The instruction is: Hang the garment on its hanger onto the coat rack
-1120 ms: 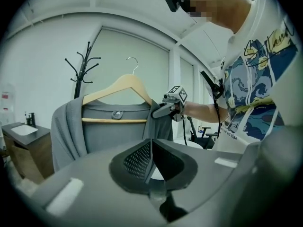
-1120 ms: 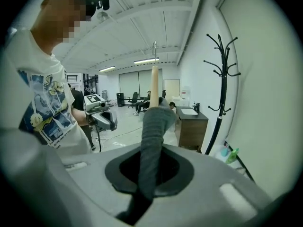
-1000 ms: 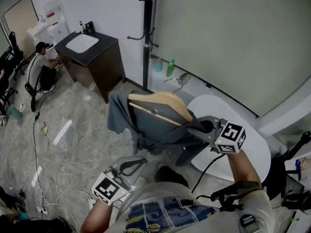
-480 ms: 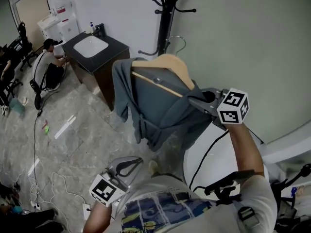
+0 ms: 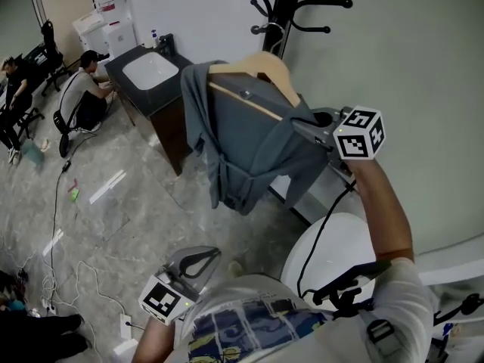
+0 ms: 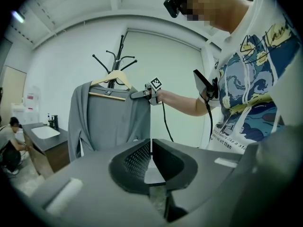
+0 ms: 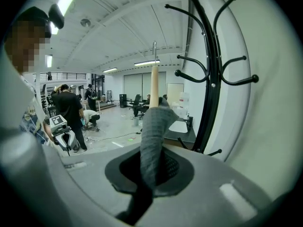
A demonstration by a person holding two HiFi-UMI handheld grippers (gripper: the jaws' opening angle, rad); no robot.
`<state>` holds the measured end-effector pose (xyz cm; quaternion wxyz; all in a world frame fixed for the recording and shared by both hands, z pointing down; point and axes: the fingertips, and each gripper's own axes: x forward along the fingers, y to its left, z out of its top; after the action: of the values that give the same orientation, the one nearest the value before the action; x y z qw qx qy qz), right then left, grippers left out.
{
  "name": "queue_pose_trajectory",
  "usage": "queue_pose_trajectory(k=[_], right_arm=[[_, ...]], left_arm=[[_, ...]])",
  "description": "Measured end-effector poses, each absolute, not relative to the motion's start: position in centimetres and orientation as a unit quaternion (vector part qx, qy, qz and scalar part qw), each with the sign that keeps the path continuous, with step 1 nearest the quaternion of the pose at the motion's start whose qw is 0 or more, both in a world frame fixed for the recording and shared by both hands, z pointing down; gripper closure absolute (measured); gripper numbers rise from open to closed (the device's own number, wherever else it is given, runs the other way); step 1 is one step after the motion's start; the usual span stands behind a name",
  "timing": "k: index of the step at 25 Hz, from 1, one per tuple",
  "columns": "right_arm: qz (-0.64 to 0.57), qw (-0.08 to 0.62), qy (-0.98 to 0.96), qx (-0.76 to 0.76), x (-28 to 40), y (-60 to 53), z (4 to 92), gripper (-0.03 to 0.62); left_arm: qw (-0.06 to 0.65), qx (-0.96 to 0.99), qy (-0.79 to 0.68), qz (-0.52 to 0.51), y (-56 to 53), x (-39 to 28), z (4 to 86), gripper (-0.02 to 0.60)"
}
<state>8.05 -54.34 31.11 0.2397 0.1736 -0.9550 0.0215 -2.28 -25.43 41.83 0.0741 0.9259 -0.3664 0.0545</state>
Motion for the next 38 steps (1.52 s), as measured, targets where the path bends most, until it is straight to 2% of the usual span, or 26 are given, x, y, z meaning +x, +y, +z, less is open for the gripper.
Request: queue_pose_trajectory(k=[11, 29, 35, 38], right_arm=[[0.044, 0.25, -0.949, 0.188, 7.6, -64.0, 34.7, 0.579], [0.042, 0.255, -0.944, 0.206, 7.7, -67.2, 38.1, 0.577], [-0.002, 0.261, -0.938, 0.229, 7.7, -67.3, 38.2, 0.545], [-0.021, 0.261, -0.932, 0.253, 8.1, -67.4, 38.0, 0.476]], left_arm=[[0.088, 0.911, -0.398, 0.066, -29.5, -2.5, 42.4, 0.565], [0.097, 0.911, -0.393, 0.077, -30.3, -2.6, 42.7, 0.565], [0.101, 0.91, -0.394, 0.075, -28.6, -3.5, 42.5, 0.563], [0.101, 0.911, -0.393, 0.075, -27.3, -3.8, 42.5, 0.561]])
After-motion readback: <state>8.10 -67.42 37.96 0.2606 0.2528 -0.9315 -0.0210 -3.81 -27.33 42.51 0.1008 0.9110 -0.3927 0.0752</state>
